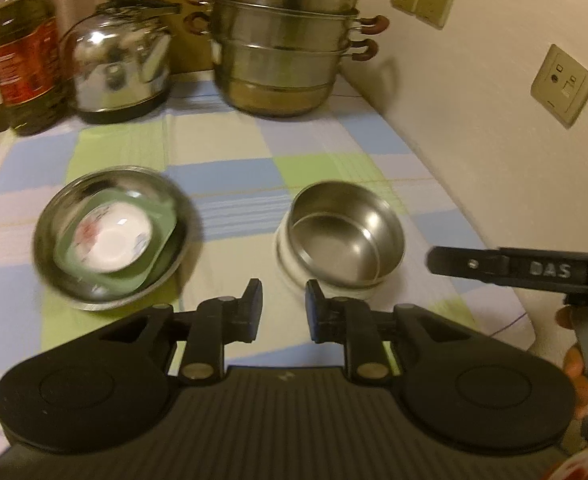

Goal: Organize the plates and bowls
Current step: 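Pull both tools back from the stacked bowls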

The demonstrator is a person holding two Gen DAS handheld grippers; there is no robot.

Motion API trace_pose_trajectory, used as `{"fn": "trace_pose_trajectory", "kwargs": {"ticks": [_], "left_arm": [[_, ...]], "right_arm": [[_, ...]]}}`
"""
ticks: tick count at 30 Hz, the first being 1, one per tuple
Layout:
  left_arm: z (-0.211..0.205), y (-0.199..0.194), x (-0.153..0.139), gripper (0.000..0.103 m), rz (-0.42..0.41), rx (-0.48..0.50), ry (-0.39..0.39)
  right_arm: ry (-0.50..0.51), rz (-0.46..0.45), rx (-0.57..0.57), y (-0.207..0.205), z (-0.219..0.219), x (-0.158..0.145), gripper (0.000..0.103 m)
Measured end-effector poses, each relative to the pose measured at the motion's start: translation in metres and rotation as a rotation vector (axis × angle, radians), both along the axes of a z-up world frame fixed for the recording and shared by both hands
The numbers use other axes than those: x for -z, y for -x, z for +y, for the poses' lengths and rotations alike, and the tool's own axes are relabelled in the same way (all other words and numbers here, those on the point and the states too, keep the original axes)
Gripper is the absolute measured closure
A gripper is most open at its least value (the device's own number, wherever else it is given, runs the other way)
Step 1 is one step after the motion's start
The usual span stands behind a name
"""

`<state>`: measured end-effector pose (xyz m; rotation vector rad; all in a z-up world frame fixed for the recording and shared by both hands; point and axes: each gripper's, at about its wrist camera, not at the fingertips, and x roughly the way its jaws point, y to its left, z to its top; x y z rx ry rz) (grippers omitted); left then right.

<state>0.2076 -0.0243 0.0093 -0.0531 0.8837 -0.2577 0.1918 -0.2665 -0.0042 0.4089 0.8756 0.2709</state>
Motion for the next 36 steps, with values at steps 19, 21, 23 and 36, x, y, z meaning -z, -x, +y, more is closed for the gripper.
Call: {"fn": "trace_pose_trajectory", "kwargs": {"ticks": [19,21,23,36], "left_arm": [[0.035,0.106,0.009,0.079,0.099,-0.064,-0.007],[0.036,0.113,0.011,0.079,0.109,-0.064,-0.009],[0.037,0.118,0.013,0.079,0.116,-0.064,-0.010],[0.043,0.141,0.027,0.079,0.165,-0.053,-0.021]], "right_arm": [[0.053,0.072,-0.086,0.100,0.016,0.006,0.032],[0.061,0.077,-0.094,0.108,0.019,0.008,0.032],[0.071,0.084,-0.106,0.114,0.023,0.011,0.032],[0.113,0.163,-0.118,0.139,0.038,0.028,0.032]]}}
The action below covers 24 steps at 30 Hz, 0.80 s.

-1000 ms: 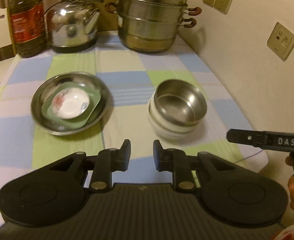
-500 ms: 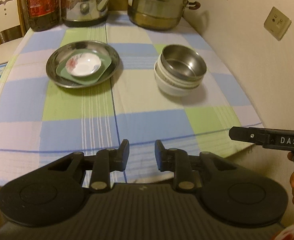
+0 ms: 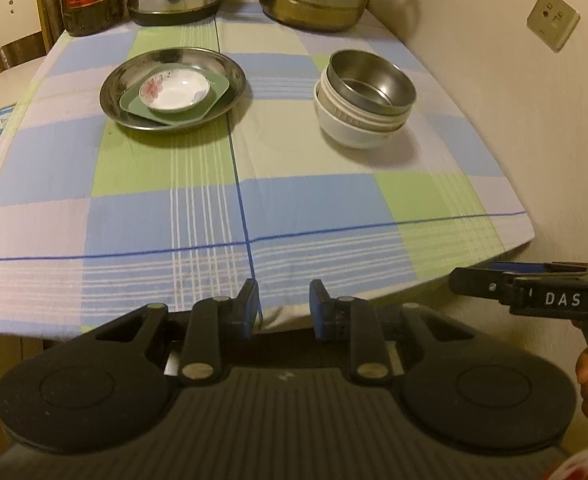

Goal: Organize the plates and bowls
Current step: 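Pull both tools back from the stacked bowls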

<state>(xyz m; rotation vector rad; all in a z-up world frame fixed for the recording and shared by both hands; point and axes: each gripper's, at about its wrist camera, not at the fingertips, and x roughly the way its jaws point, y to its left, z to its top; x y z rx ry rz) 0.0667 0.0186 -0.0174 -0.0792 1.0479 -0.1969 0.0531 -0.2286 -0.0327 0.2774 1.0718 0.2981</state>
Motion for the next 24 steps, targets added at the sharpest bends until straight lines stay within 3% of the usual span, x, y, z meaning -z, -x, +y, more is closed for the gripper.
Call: {"fn": "trace_pose_trajectory", "kwargs": {"ticks": [24], "left_arm": [[0.017,-0.002,0.004,0.079,0.019,0.035,0.008]], "right_arm": [[0.010,0.026,-0.001,0.005,0.027,0.003,0.032]]}}
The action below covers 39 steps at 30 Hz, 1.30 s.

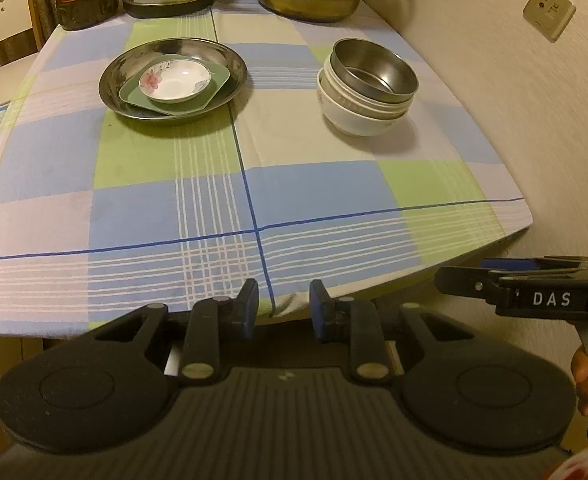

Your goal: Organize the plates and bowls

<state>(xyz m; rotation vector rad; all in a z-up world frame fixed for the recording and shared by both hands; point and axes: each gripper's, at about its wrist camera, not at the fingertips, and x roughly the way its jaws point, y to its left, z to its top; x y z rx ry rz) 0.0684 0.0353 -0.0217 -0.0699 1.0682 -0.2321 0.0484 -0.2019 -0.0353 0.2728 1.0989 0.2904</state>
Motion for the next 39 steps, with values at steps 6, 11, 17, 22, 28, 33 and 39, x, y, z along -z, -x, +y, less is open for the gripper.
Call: {"fn": "trace_pose_trajectory", "kwargs": {"ticks": [6,11,17,22,28,33,39], "left_arm": [[0.008,-0.011,0.000,0.079,-0.008,0.033,0.016],[0.016,-0.030,-0.002,0.079,-0.037,0.087,0.039],[0.028,-0.064,-0.006,0.079,-0.087,0.166,0.041],[0.033,-0.094,-0.010,0.080,-0.131,0.233,0.047],[0.022,-0.128,-0.014,0.081,-0.181,0.279,0.071],[0.001,-0.153,-0.014,0.084,-0.205,0.265,0.111],[-0.031,-0.179,-0.006,0.087,-0.189,0.207,0.120]], "right_arm": [[0.005,0.005,0.028,-0.005,0.007,0.000,0.032],[0.012,-0.002,0.086,-0.011,0.012,-0.003,0.032],[0.039,-0.048,0.178,-0.023,0.023,-0.009,0.032],[0.064,-0.090,0.249,-0.037,0.033,-0.015,0.032],[0.094,-0.174,0.329,-0.058,0.030,-0.024,0.033],[0.108,-0.242,0.346,-0.084,0.010,-0.024,0.048],[0.070,-0.296,0.300,-0.124,-0.025,-0.016,0.065]]}}
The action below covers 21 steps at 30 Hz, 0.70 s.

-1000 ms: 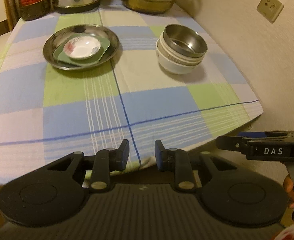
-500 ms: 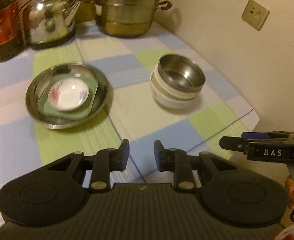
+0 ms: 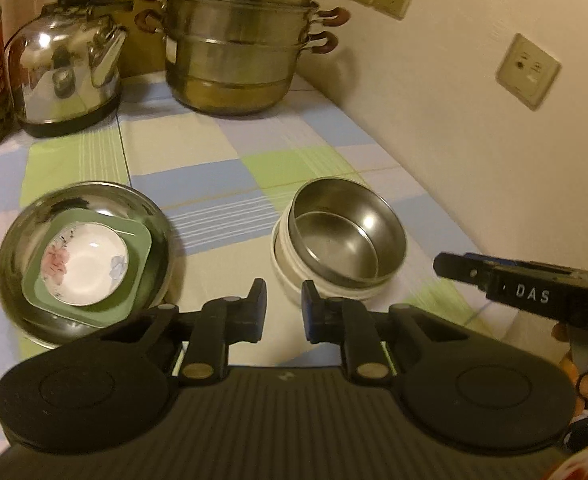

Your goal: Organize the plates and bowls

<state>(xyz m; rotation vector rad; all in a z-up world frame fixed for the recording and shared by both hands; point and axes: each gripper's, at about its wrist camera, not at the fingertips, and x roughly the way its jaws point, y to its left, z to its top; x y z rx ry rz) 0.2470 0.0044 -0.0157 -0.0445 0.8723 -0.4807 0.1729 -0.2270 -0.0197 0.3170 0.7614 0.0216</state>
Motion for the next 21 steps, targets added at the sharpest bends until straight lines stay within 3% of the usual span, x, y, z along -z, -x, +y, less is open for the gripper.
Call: {"fn": "trace_pose_trajectory", "kwargs": {"ticks": [5,15,21], "left_arm": [[-0.021,-0.016,0.007,0.089,0.021,-0.064,0.013],[-0.042,-0.040,0.010,0.092,0.026,-0.172,-0.003],[-0.046,-0.047,0.015,0.100,0.038,-0.200,-0.015]], "right_arm": [[0.010,-0.031,-0.096,-0.033,-0.023,0.007,0.079],[-0.025,-0.057,-0.271,-0.081,-0.040,0.021,0.090],[-0.046,-0.045,-0.334,-0.095,-0.039,0.032,0.099]]}}
